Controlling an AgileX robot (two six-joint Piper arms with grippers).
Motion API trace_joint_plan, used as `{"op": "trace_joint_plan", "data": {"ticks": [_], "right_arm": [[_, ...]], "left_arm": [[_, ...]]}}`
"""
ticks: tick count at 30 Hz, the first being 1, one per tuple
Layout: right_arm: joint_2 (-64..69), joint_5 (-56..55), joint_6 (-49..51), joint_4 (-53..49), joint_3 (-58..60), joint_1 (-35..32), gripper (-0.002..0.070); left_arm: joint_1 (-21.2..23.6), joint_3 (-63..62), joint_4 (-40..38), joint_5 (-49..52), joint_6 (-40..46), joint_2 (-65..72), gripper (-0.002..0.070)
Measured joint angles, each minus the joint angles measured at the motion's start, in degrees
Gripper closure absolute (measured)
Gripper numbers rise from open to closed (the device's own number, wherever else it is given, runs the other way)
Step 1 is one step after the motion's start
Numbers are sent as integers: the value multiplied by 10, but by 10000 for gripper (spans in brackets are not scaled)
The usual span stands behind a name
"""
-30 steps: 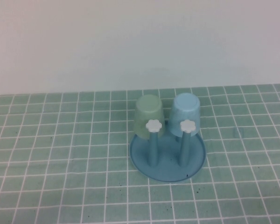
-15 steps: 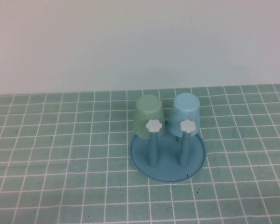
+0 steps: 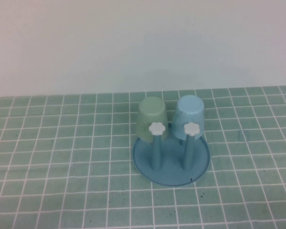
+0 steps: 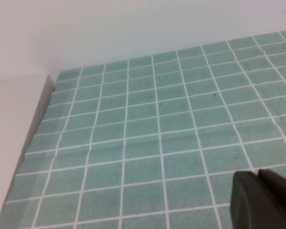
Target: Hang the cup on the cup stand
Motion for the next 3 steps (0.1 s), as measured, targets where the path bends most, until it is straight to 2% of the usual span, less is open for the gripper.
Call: {"op": "trace_joint_plan", "data": {"ticks": [3], "right_arm": [[0, 0, 0, 0, 0, 0, 678]], "left_arm": [[0, 0, 0, 0, 0, 0, 677]]}}
